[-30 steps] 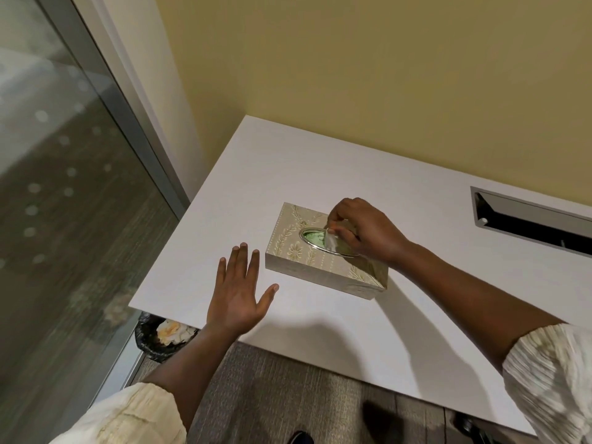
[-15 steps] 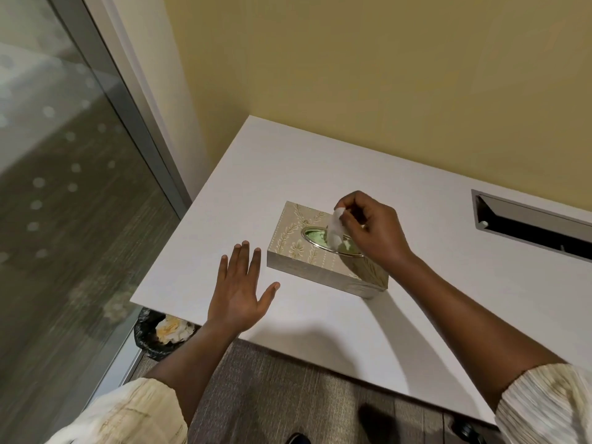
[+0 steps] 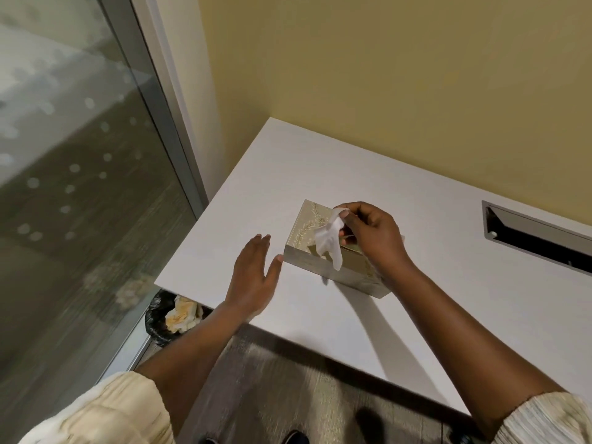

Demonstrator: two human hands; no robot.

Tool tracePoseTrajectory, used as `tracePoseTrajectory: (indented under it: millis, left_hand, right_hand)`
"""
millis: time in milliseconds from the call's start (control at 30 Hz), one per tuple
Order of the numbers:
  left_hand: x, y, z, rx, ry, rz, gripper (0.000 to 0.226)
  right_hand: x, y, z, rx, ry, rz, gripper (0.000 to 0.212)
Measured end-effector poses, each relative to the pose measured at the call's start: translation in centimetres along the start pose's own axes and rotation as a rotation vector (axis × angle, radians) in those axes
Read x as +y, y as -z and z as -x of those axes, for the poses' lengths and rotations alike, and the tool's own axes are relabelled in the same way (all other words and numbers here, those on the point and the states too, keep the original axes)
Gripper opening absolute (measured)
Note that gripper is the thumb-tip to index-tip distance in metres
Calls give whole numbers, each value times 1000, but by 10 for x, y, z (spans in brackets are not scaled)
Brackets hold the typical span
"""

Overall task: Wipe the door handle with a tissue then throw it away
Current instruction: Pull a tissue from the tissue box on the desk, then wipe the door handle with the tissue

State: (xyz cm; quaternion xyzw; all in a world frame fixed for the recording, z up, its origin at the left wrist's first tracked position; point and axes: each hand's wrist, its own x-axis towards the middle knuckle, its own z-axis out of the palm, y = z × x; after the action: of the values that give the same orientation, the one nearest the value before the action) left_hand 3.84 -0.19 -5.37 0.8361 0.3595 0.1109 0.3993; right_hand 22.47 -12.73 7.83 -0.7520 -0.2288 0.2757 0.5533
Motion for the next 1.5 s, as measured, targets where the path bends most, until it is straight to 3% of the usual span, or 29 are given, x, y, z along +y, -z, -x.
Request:
tracePoseTrajectory:
  millis: [100,267,400,700,800,933,1100,1200,1400,1500]
  left_hand:
    - [34,25,6,163,11,298,66]
    - [66,78,20,117,-74,523,28]
    - [67,117,39,118,2,657,10]
    - [32,205,85,339,139,641,28]
    - [24,237,106,364,148,670,23]
    - [14,271,131,423,154,683,27]
    - [-3,306,163,474,189,771,29]
    - [-15,322,183,530,208,817,29]
    - [-21,346,229,652,355,970,45]
    - [-19,352,252,670,403,1065,38]
  right_hand:
    - [-13,-14,8,-72,-13,-28,19]
    - [-44,-53,24,-169,35,-27,20]
    - [-69,-87,37,-262,99,8,15]
    - [-103,-169,61,-400,241,208,6]
    - [-114,-194,74,-427,279,258,10]
    - [-133,-231,100,-499,260,152,15]
    - [-155,-272,139,-740,225,93,18]
    - [-162,-291,154,-779,214,82,12]
    - [-169,-322,184,-883,181,70,27]
    - [-169,-334,202,-931,136,-5,23]
